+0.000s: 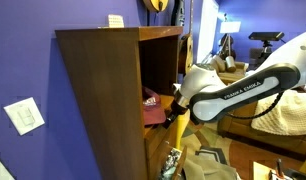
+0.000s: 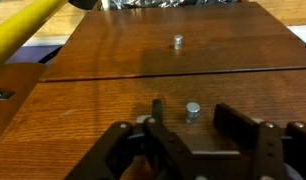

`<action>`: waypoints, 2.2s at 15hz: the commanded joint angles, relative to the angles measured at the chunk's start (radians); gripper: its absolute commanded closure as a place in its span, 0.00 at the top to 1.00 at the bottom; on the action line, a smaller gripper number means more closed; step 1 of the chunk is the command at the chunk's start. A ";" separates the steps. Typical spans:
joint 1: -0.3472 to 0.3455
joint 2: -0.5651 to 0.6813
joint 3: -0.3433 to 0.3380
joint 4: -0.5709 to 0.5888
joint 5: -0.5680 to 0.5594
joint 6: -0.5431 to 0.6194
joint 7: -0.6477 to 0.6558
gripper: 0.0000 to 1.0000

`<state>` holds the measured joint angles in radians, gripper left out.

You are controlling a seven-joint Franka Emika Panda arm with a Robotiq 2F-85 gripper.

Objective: Pull open the top drawer on the chest of drawers, put the maroon cap into the drawer, push the top drawer closed

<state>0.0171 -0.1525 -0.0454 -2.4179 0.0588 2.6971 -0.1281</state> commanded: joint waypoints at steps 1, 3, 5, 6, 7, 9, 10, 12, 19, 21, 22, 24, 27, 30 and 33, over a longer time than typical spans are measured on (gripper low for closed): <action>0.009 0.033 -0.002 0.023 0.039 0.014 -0.029 0.25; 0.005 0.040 -0.003 0.026 0.032 0.003 -0.028 0.11; 0.007 0.038 0.002 0.026 0.028 -0.007 -0.025 0.01; 0.008 0.041 0.001 0.027 0.029 -0.006 -0.028 0.04; 0.009 0.044 0.000 0.028 0.033 -0.003 -0.033 0.05; 0.007 0.034 -0.001 0.026 0.026 -0.026 -0.038 0.05; 0.006 0.027 -0.002 0.026 0.023 -0.046 -0.044 0.05; 0.003 0.003 -0.004 0.026 0.008 -0.124 -0.072 0.05; -0.014 -0.082 0.004 0.012 -0.078 -0.397 -0.106 0.05; -0.015 -0.111 0.008 -0.001 -0.111 -0.456 -0.097 0.05; -0.013 -0.123 0.009 -0.007 -0.119 -0.482 -0.099 0.05; -0.012 -0.154 0.012 -0.027 -0.136 -0.518 -0.090 0.05; -0.015 -0.185 0.016 -0.057 -0.155 -0.535 -0.073 0.05; -0.014 -0.218 0.016 -0.086 -0.148 -0.526 -0.040 0.05; -0.010 -0.254 0.013 -0.124 -0.134 -0.543 -0.044 0.05</action>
<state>0.0054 -0.3500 -0.0407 -2.4761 -0.0708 2.2153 -0.1724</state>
